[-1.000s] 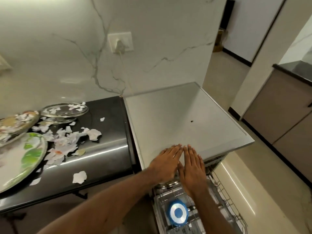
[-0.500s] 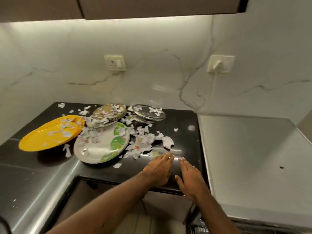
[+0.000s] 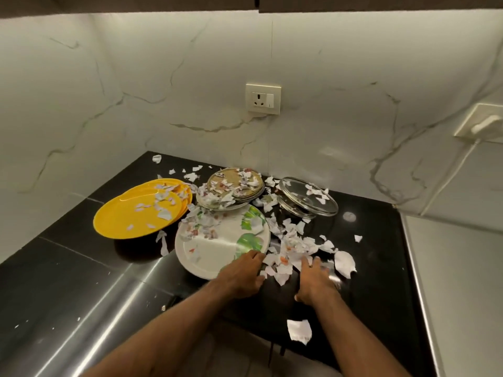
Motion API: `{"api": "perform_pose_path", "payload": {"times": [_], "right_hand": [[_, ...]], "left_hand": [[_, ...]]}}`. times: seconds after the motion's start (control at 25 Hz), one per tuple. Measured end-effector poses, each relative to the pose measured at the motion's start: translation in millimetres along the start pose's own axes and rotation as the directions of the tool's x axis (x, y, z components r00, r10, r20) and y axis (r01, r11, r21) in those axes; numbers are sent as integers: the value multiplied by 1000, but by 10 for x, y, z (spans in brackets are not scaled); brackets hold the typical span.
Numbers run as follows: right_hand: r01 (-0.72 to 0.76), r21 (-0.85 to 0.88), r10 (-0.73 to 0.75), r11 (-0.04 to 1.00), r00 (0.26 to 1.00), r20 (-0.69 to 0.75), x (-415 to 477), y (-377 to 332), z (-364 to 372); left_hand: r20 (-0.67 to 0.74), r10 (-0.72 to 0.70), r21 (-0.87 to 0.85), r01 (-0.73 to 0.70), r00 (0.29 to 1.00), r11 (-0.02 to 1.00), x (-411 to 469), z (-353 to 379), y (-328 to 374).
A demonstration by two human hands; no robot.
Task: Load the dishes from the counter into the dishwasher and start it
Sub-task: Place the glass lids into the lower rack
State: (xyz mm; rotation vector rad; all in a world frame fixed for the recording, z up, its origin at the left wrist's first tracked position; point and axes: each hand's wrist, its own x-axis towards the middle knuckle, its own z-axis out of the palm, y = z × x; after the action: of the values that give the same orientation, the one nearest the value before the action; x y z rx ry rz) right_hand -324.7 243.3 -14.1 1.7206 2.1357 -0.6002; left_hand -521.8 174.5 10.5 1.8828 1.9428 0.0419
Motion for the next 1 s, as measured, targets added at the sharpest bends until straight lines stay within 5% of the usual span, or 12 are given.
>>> {"api": "perform_pose_path", "payload": {"times": [0.24,0.56,0.68,0.92,1.0], "right_hand": [[-63,-27,66,998,990,125,105,2,-134],[-119,105,96,987,975,201,148,9,-99],[-123,130,92,984,971,222,151,-8,-118],[-134,146,99,980,970,224,178,-13,-100],[-137,141,102,980,968,231,186,-18,-108]], "left_hand": [[-173,-67,-411,-10,983,912,651,-229,99],[-76,-396,-890,116,915,440,1707,-480,462],[-17,-468,-946,138,884,295,1974,-608,530],[187,-436,-952,272,880,140,2320,-718,507],[209,-434,-940,302,876,157,2366,-719,483]]}}
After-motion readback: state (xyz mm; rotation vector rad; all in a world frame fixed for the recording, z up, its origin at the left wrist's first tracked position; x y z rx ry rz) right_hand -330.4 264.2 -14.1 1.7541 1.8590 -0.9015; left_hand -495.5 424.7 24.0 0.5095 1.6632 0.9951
